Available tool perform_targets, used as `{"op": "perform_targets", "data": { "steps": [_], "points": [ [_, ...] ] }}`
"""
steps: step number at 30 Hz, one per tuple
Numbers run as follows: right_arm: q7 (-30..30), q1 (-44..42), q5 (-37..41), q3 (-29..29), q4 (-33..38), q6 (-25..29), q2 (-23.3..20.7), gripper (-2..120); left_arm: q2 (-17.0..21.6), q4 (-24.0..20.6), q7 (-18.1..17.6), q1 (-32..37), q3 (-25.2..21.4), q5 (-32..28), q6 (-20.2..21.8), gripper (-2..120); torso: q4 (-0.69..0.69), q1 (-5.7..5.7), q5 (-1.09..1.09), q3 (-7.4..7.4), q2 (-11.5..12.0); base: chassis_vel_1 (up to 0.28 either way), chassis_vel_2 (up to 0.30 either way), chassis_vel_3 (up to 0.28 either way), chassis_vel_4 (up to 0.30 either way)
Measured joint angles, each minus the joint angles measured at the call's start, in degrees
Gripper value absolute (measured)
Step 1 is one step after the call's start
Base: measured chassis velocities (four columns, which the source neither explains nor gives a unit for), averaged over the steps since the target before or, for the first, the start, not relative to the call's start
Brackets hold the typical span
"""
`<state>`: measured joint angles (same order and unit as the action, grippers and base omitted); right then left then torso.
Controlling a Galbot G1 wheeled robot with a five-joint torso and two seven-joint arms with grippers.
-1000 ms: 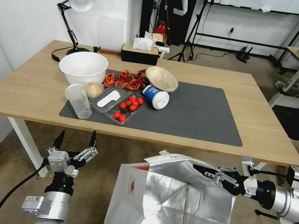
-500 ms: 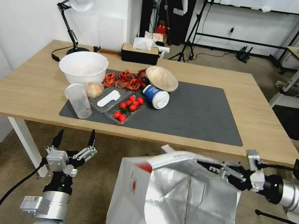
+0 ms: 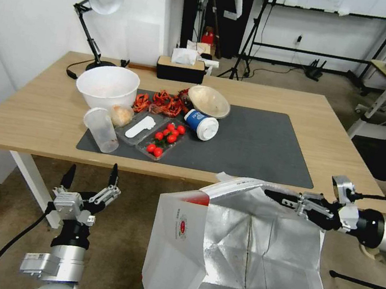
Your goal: Pick up the food delivery bag from the floor and place it on the table.
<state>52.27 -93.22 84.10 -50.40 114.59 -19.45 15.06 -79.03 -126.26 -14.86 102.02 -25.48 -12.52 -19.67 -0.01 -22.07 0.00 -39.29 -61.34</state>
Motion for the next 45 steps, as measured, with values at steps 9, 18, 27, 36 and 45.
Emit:
{"op": "perform_targets", "data": {
  "steps": [9, 18, 27, 36, 45],
  "points": [
    [-1.55, 0.93, 7.81, -2.66, 0.82, -1.17, -3.81, 0, -0.76, -0.49, -0.48, 0.37, -0.80, 0.34, -0.33, 100, 0.01, 0.01, 0.00, 0.02, 0.02, 0.000, 0.000, 0.000, 0.000],
    [-4.97, 3.14, 16.31, -6.10, 0.34, -1.02, -7.33, 0, -0.99, -0.54, -0.77, -0.06, -0.96, 0.24, -0.34, 100, 0.00, 0.02, 0.00, 0.03, 0.06, 0.000, 0.000, 0.000, 0.000],
    [-16.10, 6.20, 25.70, -8.68, -0.42, 3.55, -8.66, 0, -0.12, 0.59, -0.91, -1.12, -0.30, -0.02, 0.31, 100, 0.01, 0.03, -0.02, 0.04, 0.06, 0.000, 0.000, 0.000, 0.000],
    [-41.32, 9.72, 31.66, -5.86, 3.62, 14.26, -2.86, 0, 2.20, 2.35, -0.88, -2.95, 1.06, -0.90, 1.58, 100, -0.02, 0.03, 0.00, 0.04, 0.07, 0.000, 0.000, 0.000, 0.000],
    [-60.97, 15.70, 32.28, 0.79, 3.31, 19.61, 2.94, 0, 2.44, 2.61, -0.87, -2.33, 0.57, -0.86, 1.13, 100, 0.01, 0.03, 0.00, 0.05, 0.08, 0.000, 0.000, 0.000, 0.000]
  ]
}}
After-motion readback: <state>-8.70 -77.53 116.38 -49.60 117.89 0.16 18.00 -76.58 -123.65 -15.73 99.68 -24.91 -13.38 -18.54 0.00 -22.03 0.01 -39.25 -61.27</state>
